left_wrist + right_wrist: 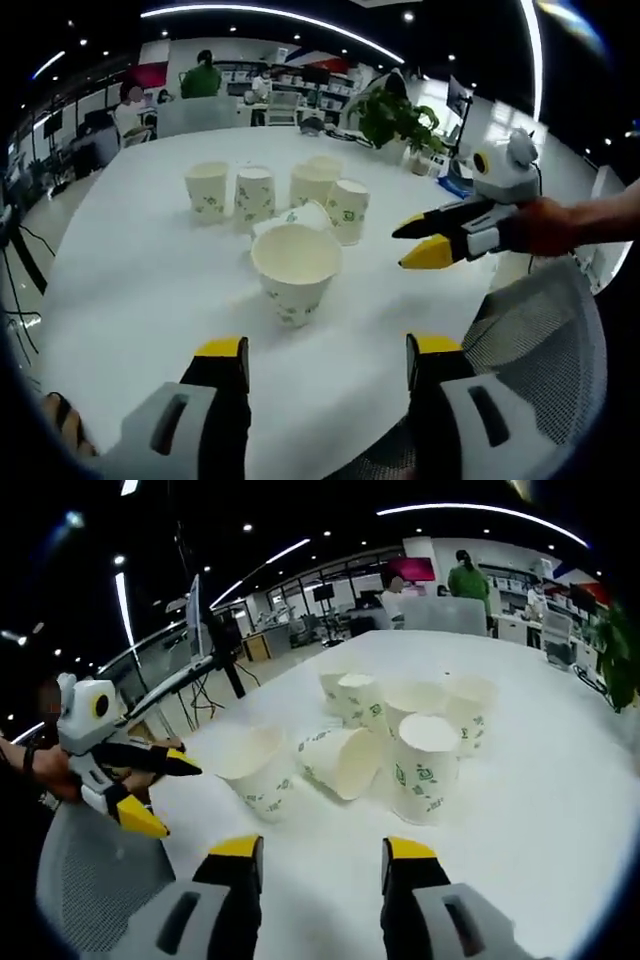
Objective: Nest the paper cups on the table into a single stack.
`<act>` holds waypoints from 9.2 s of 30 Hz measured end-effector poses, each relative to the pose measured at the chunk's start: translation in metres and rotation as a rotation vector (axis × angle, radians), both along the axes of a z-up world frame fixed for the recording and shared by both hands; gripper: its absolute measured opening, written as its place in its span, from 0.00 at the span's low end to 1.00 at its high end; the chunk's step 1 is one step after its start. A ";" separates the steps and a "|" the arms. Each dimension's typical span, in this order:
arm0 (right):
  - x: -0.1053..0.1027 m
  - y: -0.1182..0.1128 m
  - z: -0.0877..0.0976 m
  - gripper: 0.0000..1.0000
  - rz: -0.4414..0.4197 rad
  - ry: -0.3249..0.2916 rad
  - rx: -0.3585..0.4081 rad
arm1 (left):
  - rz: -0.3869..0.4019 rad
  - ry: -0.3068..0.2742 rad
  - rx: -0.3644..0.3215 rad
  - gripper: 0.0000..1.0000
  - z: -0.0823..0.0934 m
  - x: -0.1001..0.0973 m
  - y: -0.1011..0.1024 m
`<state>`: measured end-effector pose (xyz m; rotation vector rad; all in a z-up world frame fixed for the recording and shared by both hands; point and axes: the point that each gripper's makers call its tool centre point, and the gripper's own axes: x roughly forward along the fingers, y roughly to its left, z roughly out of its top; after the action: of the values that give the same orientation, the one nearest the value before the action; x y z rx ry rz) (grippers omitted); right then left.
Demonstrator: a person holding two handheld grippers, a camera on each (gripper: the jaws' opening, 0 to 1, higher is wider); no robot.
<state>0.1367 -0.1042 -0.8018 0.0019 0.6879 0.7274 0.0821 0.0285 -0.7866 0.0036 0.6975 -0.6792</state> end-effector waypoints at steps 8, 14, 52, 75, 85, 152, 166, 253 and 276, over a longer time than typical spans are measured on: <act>0.012 0.019 -0.006 0.40 0.058 0.000 -0.004 | 0.017 0.005 -0.009 0.60 -0.001 0.001 0.002; 0.023 0.035 -0.011 0.40 0.089 0.005 -0.002 | -0.023 0.016 0.016 0.60 -0.006 -0.002 -0.002; 0.082 0.080 -0.029 0.00 0.057 0.045 0.146 | 0.051 0.068 -0.013 0.54 -0.013 0.001 0.007; 0.075 0.071 0.014 0.00 0.133 -0.038 0.097 | 0.086 0.016 -0.035 0.58 -0.003 0.010 0.011; 0.061 0.073 0.041 0.00 0.211 -0.093 0.035 | 0.099 -0.005 -0.043 0.61 0.002 0.011 0.015; -0.019 0.108 0.050 0.00 0.645 -0.115 -0.259 | 0.095 -0.021 -0.047 0.62 0.005 0.012 0.016; -0.018 0.115 0.045 0.00 0.655 -0.114 -0.259 | 0.093 -0.017 -0.049 0.62 0.004 0.013 0.016; 0.087 -0.041 0.043 0.39 -0.007 -0.066 -0.355 | 0.089 0.004 -0.047 0.59 0.000 0.011 0.016; 0.084 -0.038 0.021 0.35 0.017 -0.020 -0.380 | 0.107 0.015 -0.040 0.58 -0.003 0.012 0.019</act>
<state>0.2203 -0.1419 -0.7811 -0.3590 0.7987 0.6029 0.0939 0.0480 -0.7899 -0.0754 0.6934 -0.5915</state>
